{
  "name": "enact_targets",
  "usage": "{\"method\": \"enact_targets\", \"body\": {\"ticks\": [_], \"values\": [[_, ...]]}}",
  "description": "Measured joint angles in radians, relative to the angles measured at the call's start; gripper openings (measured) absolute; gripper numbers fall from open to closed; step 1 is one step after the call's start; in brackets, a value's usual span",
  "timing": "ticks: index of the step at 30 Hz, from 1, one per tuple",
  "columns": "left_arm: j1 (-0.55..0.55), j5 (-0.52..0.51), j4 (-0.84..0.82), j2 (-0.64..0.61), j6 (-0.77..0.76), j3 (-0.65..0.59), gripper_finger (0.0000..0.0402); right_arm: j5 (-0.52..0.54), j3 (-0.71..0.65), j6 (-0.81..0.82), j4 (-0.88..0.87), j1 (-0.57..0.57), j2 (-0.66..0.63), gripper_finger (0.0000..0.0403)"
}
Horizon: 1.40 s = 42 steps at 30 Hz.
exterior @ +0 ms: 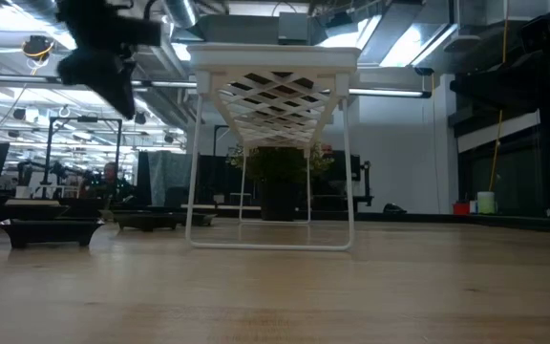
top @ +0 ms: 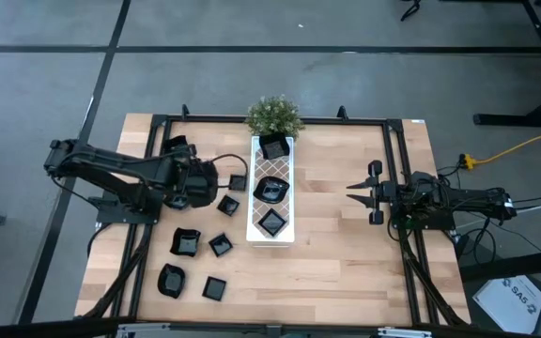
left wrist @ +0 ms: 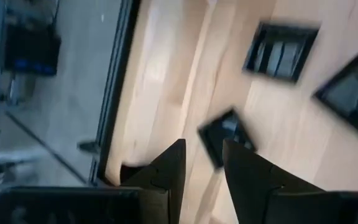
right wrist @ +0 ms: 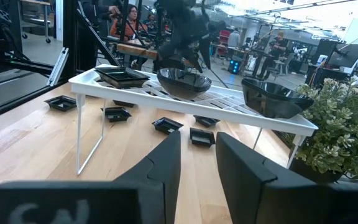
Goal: Pick & Place Mini shaped plates
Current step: Stack the distorted square plate on top of the distorted square plate on the shelf
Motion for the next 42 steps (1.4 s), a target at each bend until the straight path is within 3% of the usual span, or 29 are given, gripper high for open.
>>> {"method": "enact_targets", "body": {"ticks": [12, 21, 31, 42], "values": [[0.008, 0.001, -0.175, 0.0, -0.063, -0.114, 0.0099, 0.0, 0.0, 0.0, 0.0, 0.0, 0.0, 0.0102], [0.106, -0.002, -0.158, 0.007, -0.09, -0.159, 0.0108, 0.0, 0.0, 0.0, 0.0, 0.0, 0.0, 0.0102], [0.28, 0.051, -0.125, 0.007, -0.22, -0.159, 0.0166, 0.0, 0.0, 0.0, 0.0, 0.0, 0.0, 0.0102], [0.414, 0.092, 0.014, 0.058, -0.089, -0.197, 0.0216, 0.0, 0.0, 0.0, 0.0, 0.0, 0.0, 0.0102]]}}
